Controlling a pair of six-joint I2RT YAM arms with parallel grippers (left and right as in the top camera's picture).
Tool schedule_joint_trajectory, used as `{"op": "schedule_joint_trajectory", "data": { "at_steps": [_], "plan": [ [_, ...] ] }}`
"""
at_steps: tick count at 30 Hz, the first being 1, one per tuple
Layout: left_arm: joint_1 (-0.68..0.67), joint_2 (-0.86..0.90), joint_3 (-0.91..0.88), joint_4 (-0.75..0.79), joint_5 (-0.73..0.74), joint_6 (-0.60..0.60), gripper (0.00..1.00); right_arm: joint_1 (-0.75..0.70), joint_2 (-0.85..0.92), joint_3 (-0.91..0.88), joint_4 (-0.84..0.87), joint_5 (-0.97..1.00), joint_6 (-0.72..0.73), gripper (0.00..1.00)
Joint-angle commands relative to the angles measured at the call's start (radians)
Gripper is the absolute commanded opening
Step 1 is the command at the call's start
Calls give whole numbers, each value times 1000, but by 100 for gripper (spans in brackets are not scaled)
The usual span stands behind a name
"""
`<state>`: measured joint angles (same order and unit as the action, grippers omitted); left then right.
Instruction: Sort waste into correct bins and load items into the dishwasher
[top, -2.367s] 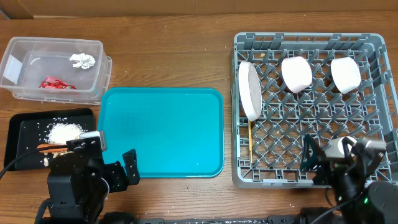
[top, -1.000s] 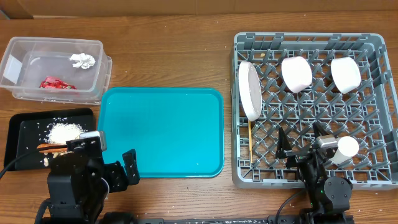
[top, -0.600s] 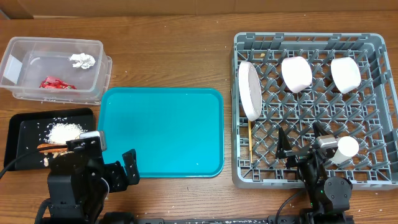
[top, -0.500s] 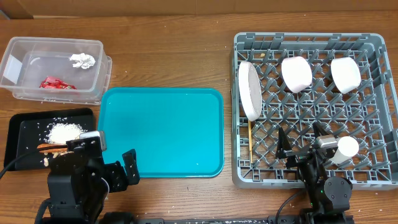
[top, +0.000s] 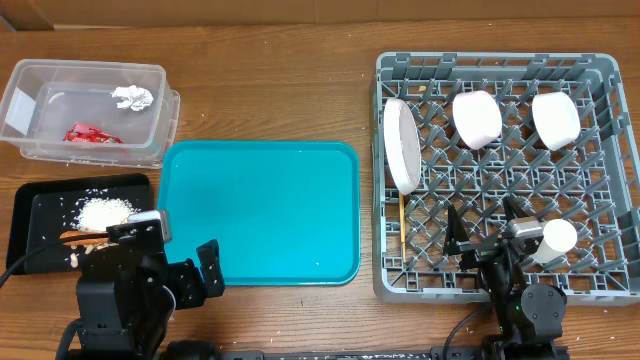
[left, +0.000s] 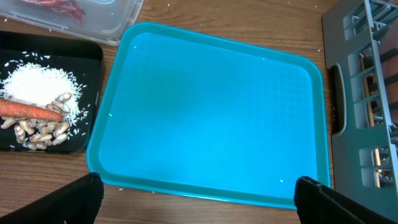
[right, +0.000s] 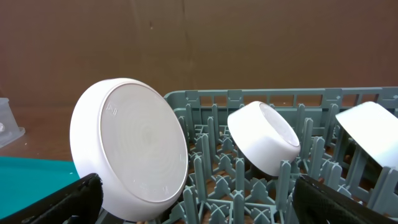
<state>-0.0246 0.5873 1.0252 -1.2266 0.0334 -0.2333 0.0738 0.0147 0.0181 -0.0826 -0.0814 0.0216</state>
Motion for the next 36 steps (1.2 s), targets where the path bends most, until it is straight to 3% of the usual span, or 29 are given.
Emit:
{"op": "schedule_joint_trajectory", "data": {
  "at_steps": [1,8,20,30,36],
  "plan": [
    [4,-17,-3,-6,-8,-6,100,6,-12,-10,6,-5,-7,100],
    [5,-151,-153,98,-41,-6,100,6,-12,-10,6,-5,-7,100],
    [5,-530,-753,668,-40,0,100,6,-12,-10,6,-5,-7,100],
    [5,-584,-954,1151,-13,264,100,6,-12,-10,6,-5,-7,100],
    [6,-584,-1021,1152,21,288,100,6,-12,-10,6,-5,-7,100]
  ]
}}
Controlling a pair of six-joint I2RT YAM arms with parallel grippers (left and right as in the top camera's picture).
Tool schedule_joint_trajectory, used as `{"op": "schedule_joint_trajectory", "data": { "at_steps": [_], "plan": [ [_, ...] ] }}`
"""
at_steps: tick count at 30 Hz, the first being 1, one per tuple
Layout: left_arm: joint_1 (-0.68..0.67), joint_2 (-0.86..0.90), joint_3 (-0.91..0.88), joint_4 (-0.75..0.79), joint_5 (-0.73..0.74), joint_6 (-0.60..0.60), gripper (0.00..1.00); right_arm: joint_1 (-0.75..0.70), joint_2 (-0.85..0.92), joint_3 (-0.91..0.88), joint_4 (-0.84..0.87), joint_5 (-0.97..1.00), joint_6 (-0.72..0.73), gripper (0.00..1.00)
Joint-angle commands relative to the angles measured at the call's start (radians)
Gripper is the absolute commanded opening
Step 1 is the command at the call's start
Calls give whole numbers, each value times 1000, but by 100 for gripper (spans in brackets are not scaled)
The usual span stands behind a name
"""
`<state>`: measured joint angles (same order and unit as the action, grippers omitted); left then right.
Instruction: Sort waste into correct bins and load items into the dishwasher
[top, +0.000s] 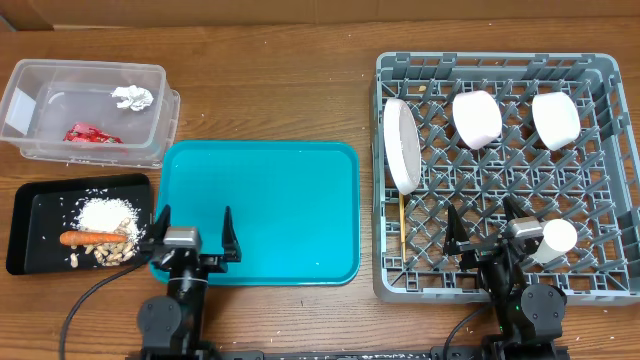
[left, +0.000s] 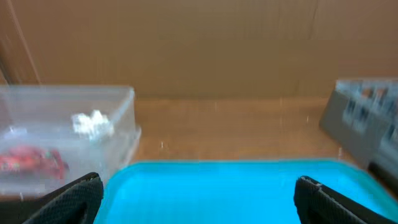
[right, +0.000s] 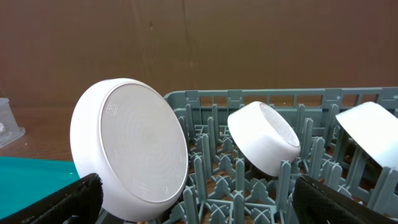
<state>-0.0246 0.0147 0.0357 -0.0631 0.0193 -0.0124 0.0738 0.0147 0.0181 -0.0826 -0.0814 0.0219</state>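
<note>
The teal tray (top: 260, 210) lies bare in the middle of the table. My left gripper (top: 193, 226) stands open at its near-left edge, facing level across the tray (left: 230, 193) with nothing between its fingers. The grey dish rack (top: 510, 160) holds an upright white plate (top: 402, 143), two white bowls (top: 477, 117) (top: 555, 118), a white cup (top: 557, 238) and a wooden stick (top: 403, 225). My right gripper (top: 484, 222) is open over the rack's near side, facing the plate (right: 130, 158) and a bowl (right: 264, 146).
A clear bin (top: 90, 110) at the far left holds crumpled paper (top: 132, 96) and a red wrapper (top: 92, 133). A black tray (top: 30, 215) at the near left carries rice (top: 105, 213), a carrot (top: 90, 239) and peanuts.
My left gripper was at the near-left corner, looking down on the teal tray. Now it sits at the tray's near edge, looking level towards the back. The right arm has not moved.
</note>
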Motion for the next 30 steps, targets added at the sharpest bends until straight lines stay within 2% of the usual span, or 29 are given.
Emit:
{"op": "schedule_joint_trajectory", "data": {
  "at_steps": [1,3,30],
  "plan": [
    [6,-11,-32,-11,36,90,100,6,-12,-10,6,-5,-7,100],
    [6,-11,-32,-12,26,117,100,6,-12,-10,6,-5,-7,100],
    [6,-11,-31,-11,29,117,100,6,-12,-10,6,-5,-8,100]
  ]
}}
